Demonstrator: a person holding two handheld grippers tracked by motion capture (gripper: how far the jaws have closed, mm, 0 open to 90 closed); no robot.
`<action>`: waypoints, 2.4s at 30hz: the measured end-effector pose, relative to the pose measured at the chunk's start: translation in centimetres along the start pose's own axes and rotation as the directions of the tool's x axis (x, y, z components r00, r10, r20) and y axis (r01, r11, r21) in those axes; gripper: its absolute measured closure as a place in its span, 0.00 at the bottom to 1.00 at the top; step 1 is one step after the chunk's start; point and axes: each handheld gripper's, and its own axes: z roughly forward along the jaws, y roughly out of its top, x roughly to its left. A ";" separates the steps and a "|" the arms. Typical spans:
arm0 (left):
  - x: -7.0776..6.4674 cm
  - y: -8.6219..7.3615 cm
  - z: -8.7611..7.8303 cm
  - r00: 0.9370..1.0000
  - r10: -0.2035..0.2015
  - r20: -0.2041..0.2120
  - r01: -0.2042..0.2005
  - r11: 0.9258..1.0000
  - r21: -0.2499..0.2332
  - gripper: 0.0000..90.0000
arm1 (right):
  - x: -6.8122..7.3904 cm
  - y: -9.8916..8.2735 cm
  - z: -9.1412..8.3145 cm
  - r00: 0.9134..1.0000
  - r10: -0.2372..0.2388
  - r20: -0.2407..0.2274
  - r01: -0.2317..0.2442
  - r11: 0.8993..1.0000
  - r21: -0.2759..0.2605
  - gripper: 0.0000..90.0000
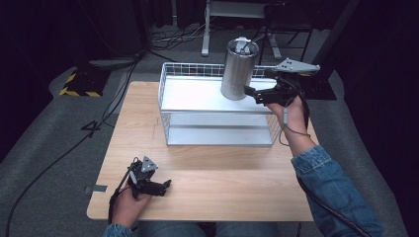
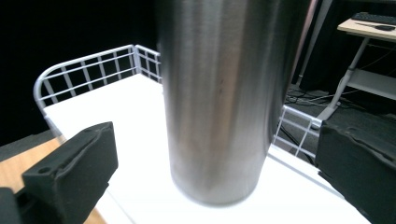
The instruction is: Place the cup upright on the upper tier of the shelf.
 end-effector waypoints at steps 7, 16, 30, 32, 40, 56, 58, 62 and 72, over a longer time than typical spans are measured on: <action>0.0 0.0 0.0 1.000 -0.001 -0.001 0.001 1.000 -0.001 0.01 | 0.6 -0.8 -2.7 0.999 -0.012 -0.030 0.012 1.000 -0.006 0.00; 0.1 0.1 0.2 1.000 0.004 -0.004 -0.004 1.000 -0.004 0.01 | 1.3 -2.3 -5.6 0.998 -0.032 -0.050 0.033 0.999 0.009 0.00; 0.1 0.1 0.1 1.000 0.005 -0.006 -0.005 1.000 -0.003 0.01 | 2.3 -5.5 -8.2 0.996 -0.046 -0.074 0.053 0.994 0.096 0.00; 0.1 0.1 0.1 1.000 0.005 -0.005 -0.005 1.000 -0.003 0.01 | 2.5 -6.1 -8.5 0.996 -0.040 -0.079 0.048 0.993 0.105 0.00; 0.1 0.1 0.1 1.000 0.005 -0.006 -0.005 1.000 -0.003 0.01 | 3.1 -8.8 -9.3 0.996 -0.032 -0.086 0.044 0.988 0.146 0.00; 0.0 0.1 0.1 1.000 0.002 -0.004 -0.002 1.000 -0.006 0.01 | 3.0 -17.1 -9.1 0.997 0.023 -0.078 -0.004 0.973 0.230 0.00; 0.0 0.1 0.1 1.000 0.001 -0.004 -0.001 1.000 -0.006 0.01 | 3.1 -18.0 -8.9 0.997 0.023 -0.076 -0.003 0.970 0.244 0.01; 0.0 0.1 0.1 1.000 0.001 -0.004 -0.001 1.000 -0.006 0.01 | 3.4 -19.6 -8.6 0.997 0.019 -0.070 0.000 0.965 0.260 0.02; 0.0 0.1 0.1 1.000 0.001 -0.004 -0.001 1.000 -0.005 0.01 | 4.1 -23.0 -7.8 0.997 0.030 -0.071 -0.005 0.946 0.324 0.05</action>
